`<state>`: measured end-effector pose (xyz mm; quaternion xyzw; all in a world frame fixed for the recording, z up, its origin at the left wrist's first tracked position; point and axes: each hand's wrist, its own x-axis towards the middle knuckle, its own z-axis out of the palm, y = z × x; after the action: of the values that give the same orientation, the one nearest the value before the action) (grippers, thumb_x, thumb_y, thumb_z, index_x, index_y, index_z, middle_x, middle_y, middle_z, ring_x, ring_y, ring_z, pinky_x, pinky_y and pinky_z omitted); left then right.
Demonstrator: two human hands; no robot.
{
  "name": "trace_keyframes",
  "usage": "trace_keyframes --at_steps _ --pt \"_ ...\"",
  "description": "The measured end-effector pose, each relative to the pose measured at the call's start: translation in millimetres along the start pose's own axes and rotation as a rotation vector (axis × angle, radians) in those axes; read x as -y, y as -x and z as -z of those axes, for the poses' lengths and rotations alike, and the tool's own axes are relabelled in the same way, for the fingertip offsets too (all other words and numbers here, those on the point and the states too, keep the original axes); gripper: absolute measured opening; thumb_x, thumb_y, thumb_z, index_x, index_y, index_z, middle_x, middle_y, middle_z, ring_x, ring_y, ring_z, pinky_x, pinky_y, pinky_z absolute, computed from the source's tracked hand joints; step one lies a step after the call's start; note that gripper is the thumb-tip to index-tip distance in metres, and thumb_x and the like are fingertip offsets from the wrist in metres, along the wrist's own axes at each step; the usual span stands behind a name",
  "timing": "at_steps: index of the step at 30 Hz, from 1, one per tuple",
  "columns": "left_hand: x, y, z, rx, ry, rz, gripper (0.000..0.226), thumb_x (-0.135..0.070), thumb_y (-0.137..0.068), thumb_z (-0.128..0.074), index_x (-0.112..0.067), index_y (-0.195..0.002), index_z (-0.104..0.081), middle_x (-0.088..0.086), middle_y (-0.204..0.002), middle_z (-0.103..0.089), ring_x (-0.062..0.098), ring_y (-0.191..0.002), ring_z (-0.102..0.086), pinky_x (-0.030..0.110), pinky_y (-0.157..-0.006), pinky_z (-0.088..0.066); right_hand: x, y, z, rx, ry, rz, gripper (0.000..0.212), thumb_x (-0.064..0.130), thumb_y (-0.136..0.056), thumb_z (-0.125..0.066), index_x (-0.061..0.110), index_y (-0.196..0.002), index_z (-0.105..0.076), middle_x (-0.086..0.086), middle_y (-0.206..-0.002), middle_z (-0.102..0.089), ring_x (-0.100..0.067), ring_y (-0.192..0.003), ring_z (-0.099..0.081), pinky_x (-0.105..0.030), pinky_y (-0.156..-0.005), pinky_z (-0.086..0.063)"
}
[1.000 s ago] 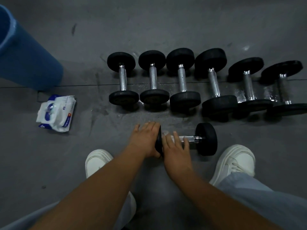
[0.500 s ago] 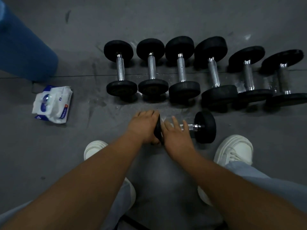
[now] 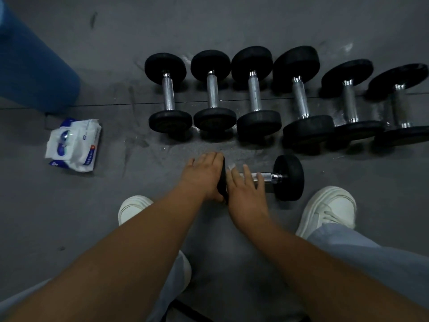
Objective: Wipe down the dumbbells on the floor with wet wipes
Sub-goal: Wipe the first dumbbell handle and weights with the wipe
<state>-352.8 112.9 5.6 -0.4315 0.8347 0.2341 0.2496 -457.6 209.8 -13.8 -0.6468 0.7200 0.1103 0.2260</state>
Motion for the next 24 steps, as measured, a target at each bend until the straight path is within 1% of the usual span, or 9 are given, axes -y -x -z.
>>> trace_keyframes --at_steps 3,6,9,13,17,18,22,23,24 --pt "0 -5 5 0.010 -0.037 0.007 0.125 -0.054 -0.058 -0.086 -0.017 -0.152 -0.013 0.003 -0.156 -0.021 0.023 -0.145 -0.023 0.049 -0.119 -0.020 1 9 -4 -0.018 -0.002 0.011 0.069 0.029 -0.098 -0.039 0.015 -0.154 -0.003 -0.003 -0.162 -0.003 -0.029 -0.148 0.005 -0.054 -0.116 0.000" --pt "3 -12 11 -0.005 -0.067 0.002 0.113 -0.052 -0.058 -0.084 -0.017 -0.147 -0.024 0.005 -0.148 -0.030 0.025 -0.137 -0.030 0.045 -0.114 -0.029 -2 -18 3 -0.042 0.021 0.000 0.071 0.036 -0.097 -0.045 0.017 -0.154 -0.007 -0.002 -0.161 -0.009 -0.029 -0.148 0.003 -0.055 -0.116 0.001" --pt "5 -11 11 0.008 -0.027 -0.018 0.110 -0.048 -0.060 -0.084 -0.017 -0.147 -0.024 0.007 -0.143 -0.033 0.028 -0.132 -0.033 0.041 -0.109 -0.034 1 -24 1 -0.009 -0.010 -0.043 0.072 0.041 -0.095 -0.046 0.017 -0.154 -0.012 -0.002 -0.161 -0.014 -0.028 -0.149 -0.001 -0.054 -0.116 0.001" --pt "6 -12 9 0.012 0.003 -0.038 0.115 -0.045 -0.062 -0.084 -0.016 -0.151 -0.016 0.008 -0.145 -0.033 0.028 -0.134 -0.034 0.040 -0.111 -0.032 4 -6 -8 -0.112 -0.004 -0.058 0.067 0.029 -0.087 -0.048 0.013 -0.149 -0.031 -0.006 -0.153 -0.036 -0.030 -0.145 -0.022 -0.056 -0.113 -0.015" --pt "5 -12 8 -0.002 0.049 -0.026 0.112 -0.042 -0.065 -0.082 -0.015 -0.152 -0.016 0.007 -0.150 -0.033 0.027 -0.137 -0.034 0.039 -0.115 -0.026 -2 -28 2 -0.029 0.003 -0.043 0.067 0.039 -0.098 -0.038 0.018 -0.155 -0.010 -0.002 -0.161 -0.012 -0.027 -0.149 0.000 -0.054 -0.115 0.002" --pt "5 -11 6 0.001 0.047 -0.021 0.112 -0.042 -0.065 -0.082 -0.015 -0.151 -0.015 0.007 -0.151 -0.031 0.028 -0.138 -0.033 0.040 -0.115 -0.026 0 -25 3 -0.015 0.003 -0.058 0.069 0.040 -0.097 -0.040 0.017 -0.155 -0.009 -0.002 -0.161 -0.012 -0.028 -0.149 0.001 -0.054 -0.115 0.002" --pt "1 -8 1 -0.012 0.016 -0.020 0.118 -0.046 -0.063 -0.084 -0.017 -0.152 -0.012 0.007 -0.155 -0.022 0.029 -0.141 -0.026 0.046 -0.117 -0.024 4 4 -12 -0.057 -0.058 -0.034 0.071 0.028 -0.083 -0.063 0.012 -0.147 -0.037 -0.007 -0.150 -0.040 -0.032 -0.144 -0.026 -0.056 -0.112 -0.018" --pt "1 -8 2 -0.014 -0.001 -0.026 0.119 -0.047 -0.062 -0.084 -0.017 -0.152 -0.013 0.007 -0.155 -0.022 0.029 -0.142 -0.026 0.047 -0.117 -0.023 2 3 -14 -0.081 -0.044 -0.023 0.071 0.028 -0.082 -0.064 0.012 -0.146 -0.038 -0.007 -0.150 -0.041 -0.032 -0.143 -0.027 -0.056 -0.112 -0.020" --pt "1 -9 3 -0.017 -0.018 -0.032 0.119 -0.049 -0.061 -0.084 -0.017 -0.152 -0.014 0.006 -0.155 -0.022 0.028 -0.142 -0.026 0.047 -0.117 -0.023 -1 -1 -11 -0.100 -0.023 -0.014 0.072 0.031 -0.085 -0.061 0.013 -0.149 -0.033 -0.006 -0.153 -0.035 -0.031 -0.145 -0.022 -0.056 -0.113 -0.015"
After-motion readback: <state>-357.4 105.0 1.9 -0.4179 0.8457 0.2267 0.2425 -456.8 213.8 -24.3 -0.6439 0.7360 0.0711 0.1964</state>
